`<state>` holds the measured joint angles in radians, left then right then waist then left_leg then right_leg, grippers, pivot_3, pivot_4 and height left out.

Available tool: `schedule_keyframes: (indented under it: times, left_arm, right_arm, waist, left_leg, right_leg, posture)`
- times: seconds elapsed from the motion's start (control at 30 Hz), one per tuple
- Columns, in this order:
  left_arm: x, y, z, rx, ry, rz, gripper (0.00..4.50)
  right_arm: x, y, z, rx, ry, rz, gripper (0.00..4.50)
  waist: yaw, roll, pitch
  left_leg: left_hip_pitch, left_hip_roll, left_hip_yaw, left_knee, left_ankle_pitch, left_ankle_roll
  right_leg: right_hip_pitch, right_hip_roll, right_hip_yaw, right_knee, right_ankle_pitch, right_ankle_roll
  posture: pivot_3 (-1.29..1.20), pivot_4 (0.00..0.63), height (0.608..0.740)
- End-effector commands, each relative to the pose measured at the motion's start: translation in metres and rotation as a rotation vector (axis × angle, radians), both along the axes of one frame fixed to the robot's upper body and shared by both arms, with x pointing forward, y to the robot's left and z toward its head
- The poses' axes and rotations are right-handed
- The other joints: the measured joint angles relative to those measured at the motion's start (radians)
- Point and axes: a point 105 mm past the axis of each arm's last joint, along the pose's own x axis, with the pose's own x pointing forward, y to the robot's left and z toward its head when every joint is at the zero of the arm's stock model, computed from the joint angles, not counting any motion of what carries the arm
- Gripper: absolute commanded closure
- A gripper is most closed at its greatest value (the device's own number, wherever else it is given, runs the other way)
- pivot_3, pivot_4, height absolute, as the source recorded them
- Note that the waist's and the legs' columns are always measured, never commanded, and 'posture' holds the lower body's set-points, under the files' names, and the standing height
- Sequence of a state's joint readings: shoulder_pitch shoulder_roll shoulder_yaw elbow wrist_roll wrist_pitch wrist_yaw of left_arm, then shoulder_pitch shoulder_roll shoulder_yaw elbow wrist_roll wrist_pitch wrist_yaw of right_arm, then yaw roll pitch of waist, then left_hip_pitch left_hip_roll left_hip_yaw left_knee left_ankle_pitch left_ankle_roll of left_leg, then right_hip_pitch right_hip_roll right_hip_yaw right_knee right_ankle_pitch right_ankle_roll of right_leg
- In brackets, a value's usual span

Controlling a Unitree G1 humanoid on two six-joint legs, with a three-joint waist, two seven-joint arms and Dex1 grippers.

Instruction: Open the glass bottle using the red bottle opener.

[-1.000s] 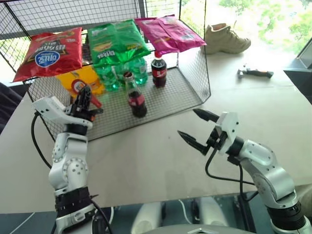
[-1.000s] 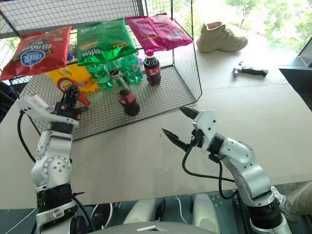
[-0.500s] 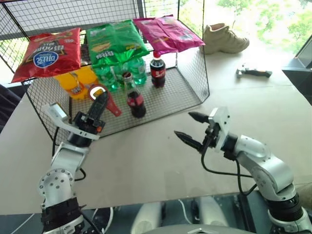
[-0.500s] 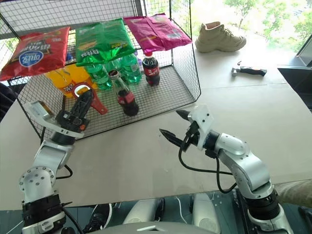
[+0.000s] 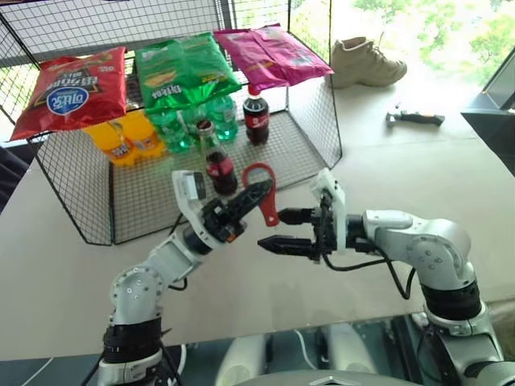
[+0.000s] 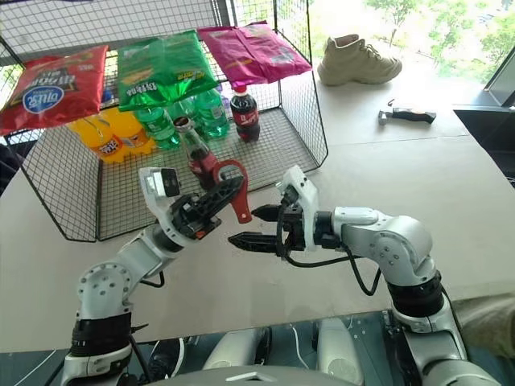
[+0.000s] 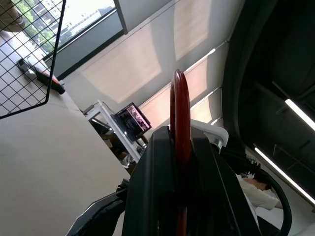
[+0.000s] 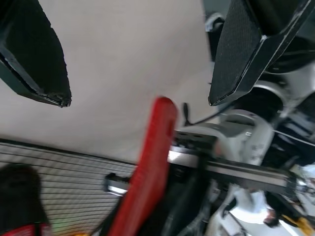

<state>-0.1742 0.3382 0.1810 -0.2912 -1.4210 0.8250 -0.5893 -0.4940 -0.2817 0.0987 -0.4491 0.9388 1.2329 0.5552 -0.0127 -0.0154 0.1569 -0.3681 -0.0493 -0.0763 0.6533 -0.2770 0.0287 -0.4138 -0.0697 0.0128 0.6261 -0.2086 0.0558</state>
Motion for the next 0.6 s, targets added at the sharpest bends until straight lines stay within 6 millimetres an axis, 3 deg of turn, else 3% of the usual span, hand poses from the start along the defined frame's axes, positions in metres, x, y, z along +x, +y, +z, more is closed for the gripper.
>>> schedule_keyframes:
  times: [0.03,0.17,0.27,0.43,0.47,0.53,0.6]
  left_arm:
    - [-0.001,-0.004,0.0068,-0.011,-0.038,-0.033,4.47]
    - [0.0005,-0.0036,0.0053,-0.006,-0.039,-0.041,4.47]
    - [0.0005,-0.005,0.0029,0.003,-0.037,-0.054,4.5]
    - [0.0054,-0.0047,0.0023,-0.013,-0.026,-0.037,4.5]
    - [0.006,-0.0042,0.0027,-0.017,-0.025,-0.034,4.5]
    - [0.0057,-0.0042,0.002,-0.016,-0.025,-0.033,4.5]
    - [0.0047,-0.0045,0.0003,-0.011,-0.024,-0.035,4.5]
  right_arm:
    - [-0.0053,0.0004,0.0197,0.072,0.009,0.032,0.0]
    - [-0.0055,-0.0008,0.0275,0.105,0.026,0.021,0.0]
    - [-0.0058,-0.0016,0.0281,0.103,0.033,0.012,0.77]
    - [-0.0073,-0.0011,0.024,0.081,0.047,0.009,2.84]
    - [-0.0079,-0.0012,0.0228,0.075,0.051,0.011,3.49]
    - [-0.0088,-0.0014,0.0205,0.061,0.056,0.018,4.36]
    - [-0.0094,-0.0015,0.0191,0.051,0.062,0.024,4.48]
  waist:
    - [0.0,0.0,0.0]
    - [0.0,0.0,0.0]
    - [-0.001,0.0,0.0]
    - [-0.001,0.0,0.0]
    - [-0.001,0.0,0.0]
    - [-0.001,0.0,0.0]
    - [-0.001,0.0,0.0]
  left_leg:
    - [0.0,0.0,0.0,0.0,0.0,0.0]
    - [0.0,0.0,0.0,0.0,0.0,0.0]
    - [0.0,0.0,0.0,0.0,0.0,0.0]
    - [0.0,0.0,0.0,0.0,0.0,0.0]
    - [0.0,0.0,0.0,0.0,0.0,0.0]
    - [0.0,0.0,0.0,0.0,0.0,0.0]
    - [0.0,0.0,0.0,0.0,0.0,0.0]
  right_leg:
    - [0.0,0.0,0.0,0.0,0.0,0.0]
    - [0.0,0.0,0.0,0.0,0.0,0.0]
    - [0.0,0.0,0.0,0.0,0.0,0.0]
    - [0.0,0.0,0.0,0.0,0.0,0.0]
    - [0.0,0.0,0.0,0.0,0.0,0.0]
    - [0.0,0.0,0.0,0.0,0.0,0.0]
    - [0.0,0.0,0.0,0.0,0.0,0.0]
  posture:
    - [0.0,0.15,0.74]
    - [0.0,0.15,0.74]
    - [0.0,0.15,0.74]
    - [0.0,0.15,0.74]
    - [0.0,0.15,0.74]
    - [0.0,0.15,0.74]
    - [0.0,0.15,0.74]
